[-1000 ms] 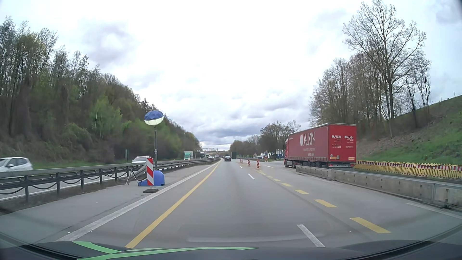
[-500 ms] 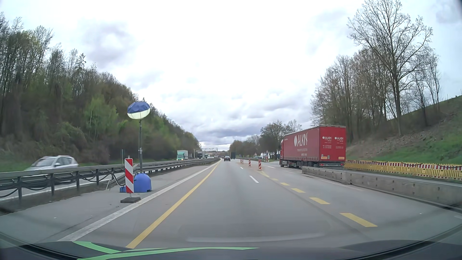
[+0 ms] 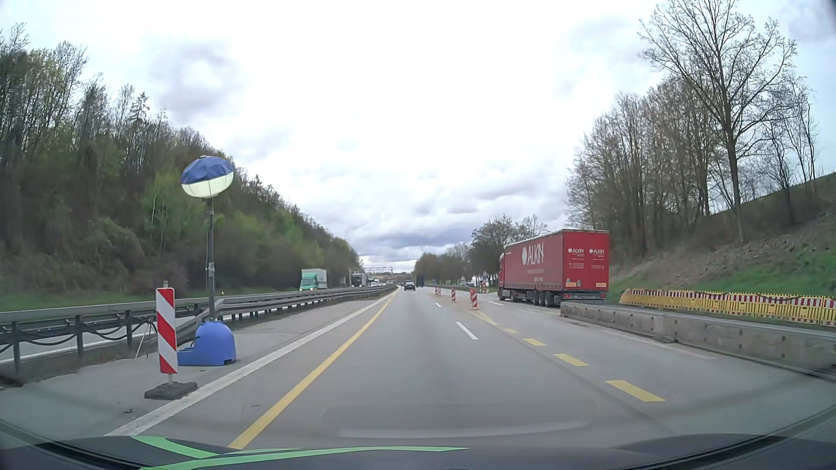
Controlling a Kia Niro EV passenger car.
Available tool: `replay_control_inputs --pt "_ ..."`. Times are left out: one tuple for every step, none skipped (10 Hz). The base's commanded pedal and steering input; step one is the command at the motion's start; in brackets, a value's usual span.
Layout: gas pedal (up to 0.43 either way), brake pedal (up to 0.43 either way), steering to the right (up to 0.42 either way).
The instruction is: Follow the waypoints while adhering to traffic rules and regulations
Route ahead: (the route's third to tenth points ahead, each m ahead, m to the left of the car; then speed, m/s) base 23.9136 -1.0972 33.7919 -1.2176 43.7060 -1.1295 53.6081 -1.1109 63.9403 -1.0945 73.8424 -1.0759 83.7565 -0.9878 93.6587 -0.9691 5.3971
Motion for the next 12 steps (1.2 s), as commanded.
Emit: replay_control_inputs --pt "0.177 0.0 0.001" --pt "0.177 0.0 0.001" --pt "0.177 0.0 0.001" --pt "0.177 0.0 0.0" --pt "0.177 0.0 0.0" --pt "0.177 0.0 0.001" --pt "0.177 0.0 0.0" --pt "0.189 0.0 0.0" --pt "0.189 0.0 0.0" --pt "0.189 0.0 0.0" --pt "0.189 0.0 0.0" --pt "0.189 0.0 0.0"
